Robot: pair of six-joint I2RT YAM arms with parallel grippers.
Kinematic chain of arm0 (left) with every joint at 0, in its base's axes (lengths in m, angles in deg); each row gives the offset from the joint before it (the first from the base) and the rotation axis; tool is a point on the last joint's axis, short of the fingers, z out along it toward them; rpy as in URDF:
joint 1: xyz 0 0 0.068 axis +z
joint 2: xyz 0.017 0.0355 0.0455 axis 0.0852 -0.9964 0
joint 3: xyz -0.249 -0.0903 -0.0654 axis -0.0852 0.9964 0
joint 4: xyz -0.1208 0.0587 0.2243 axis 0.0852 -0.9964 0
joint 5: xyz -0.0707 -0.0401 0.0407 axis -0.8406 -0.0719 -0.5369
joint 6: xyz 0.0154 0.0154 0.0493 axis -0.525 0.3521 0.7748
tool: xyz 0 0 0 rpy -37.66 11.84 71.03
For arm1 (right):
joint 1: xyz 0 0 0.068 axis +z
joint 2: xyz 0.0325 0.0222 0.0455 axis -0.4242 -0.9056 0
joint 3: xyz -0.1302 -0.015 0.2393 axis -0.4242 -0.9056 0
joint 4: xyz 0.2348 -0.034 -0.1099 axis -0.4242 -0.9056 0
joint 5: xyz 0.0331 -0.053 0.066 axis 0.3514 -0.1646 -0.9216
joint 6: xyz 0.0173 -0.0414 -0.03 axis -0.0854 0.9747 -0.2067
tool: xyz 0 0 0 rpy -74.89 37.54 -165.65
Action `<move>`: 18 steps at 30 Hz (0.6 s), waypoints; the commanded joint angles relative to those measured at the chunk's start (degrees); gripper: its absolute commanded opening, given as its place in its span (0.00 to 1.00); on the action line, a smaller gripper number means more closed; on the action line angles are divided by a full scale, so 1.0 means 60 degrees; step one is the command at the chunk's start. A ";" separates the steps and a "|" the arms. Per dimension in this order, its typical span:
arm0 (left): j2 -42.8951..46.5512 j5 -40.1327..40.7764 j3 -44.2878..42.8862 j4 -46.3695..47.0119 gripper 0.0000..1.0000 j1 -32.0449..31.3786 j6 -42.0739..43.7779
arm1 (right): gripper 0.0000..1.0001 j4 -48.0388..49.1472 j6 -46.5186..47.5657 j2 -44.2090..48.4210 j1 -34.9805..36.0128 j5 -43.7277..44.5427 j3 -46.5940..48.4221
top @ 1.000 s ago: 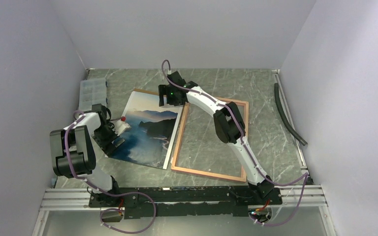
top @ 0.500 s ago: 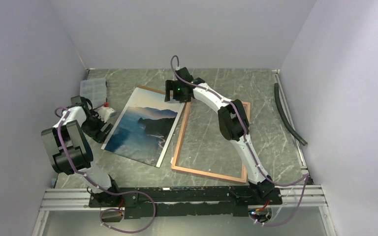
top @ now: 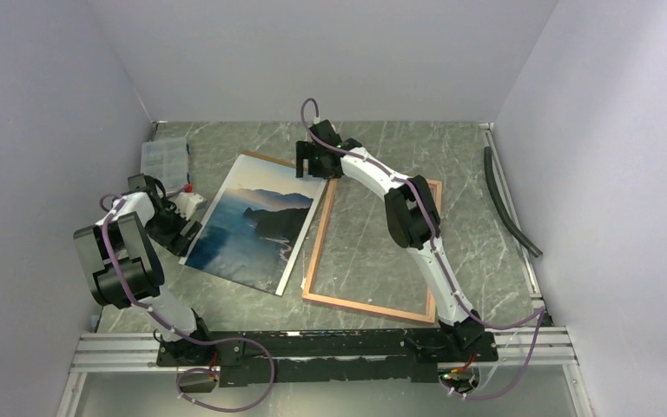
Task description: Put the photo into the frame
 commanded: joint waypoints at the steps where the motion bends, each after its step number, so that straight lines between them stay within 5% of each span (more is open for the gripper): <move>1: -0.0467 0.0088 0.0334 0.0705 0.86 -0.0004 -0.0135 | 0.89 -0.0156 0.0228 0.0418 -0.0031 0.0993 0.0039; 18: -0.0678 0.0122 0.0425 0.1016 0.85 -0.0004 -0.0161 | 0.88 -0.1477 0.0140 -0.0648 0.0343 0.0265 0.1194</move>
